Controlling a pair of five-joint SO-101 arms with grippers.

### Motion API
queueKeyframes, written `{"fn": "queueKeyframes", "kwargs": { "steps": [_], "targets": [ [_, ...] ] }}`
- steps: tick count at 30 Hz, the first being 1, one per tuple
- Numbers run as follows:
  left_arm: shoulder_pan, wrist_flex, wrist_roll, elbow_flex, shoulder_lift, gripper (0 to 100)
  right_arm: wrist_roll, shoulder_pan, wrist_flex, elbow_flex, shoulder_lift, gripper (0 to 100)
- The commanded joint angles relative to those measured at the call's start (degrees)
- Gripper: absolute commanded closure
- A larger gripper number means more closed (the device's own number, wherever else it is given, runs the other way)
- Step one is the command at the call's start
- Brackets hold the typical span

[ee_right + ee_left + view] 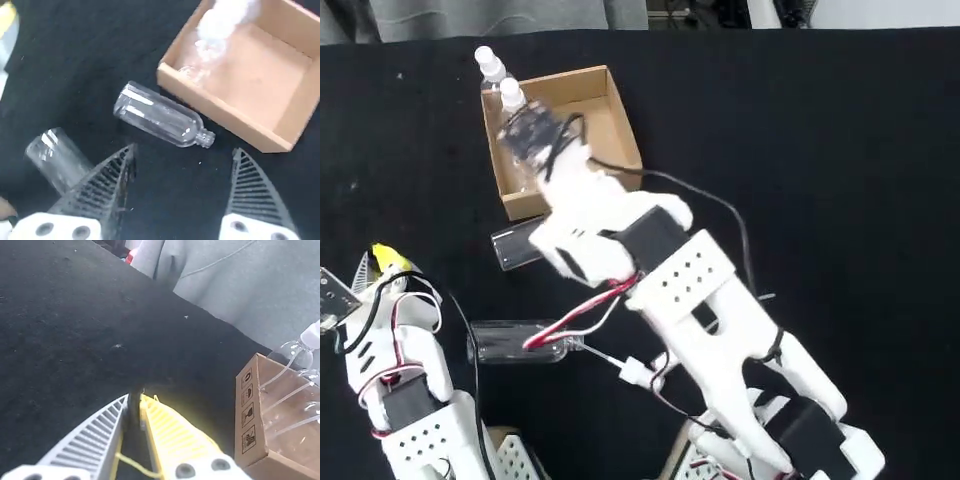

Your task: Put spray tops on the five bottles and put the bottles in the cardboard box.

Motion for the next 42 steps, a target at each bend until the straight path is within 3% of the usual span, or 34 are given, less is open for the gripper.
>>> {"fn": "queueKeyframes", "kwargs": {
  "steps": [1, 30, 42],
  "targets": [
    [-2.3, -1.5, -0.6, 0.7, -0.5, 97, 4.5, -2.6, -2.3, 1.4, -1.0, 73.5],
    [-2.8, -1.6, -0.6, 0.6, -0.5, 97, 35.0, -4.9, 5.2, -13.9, 23.4, 73.4],
    [-2.8, -1.6, -0.6, 0.6, -0.5, 97, 38.1, -5.4, 4.0, -19.1, 29.3, 73.5]
  ]
}}
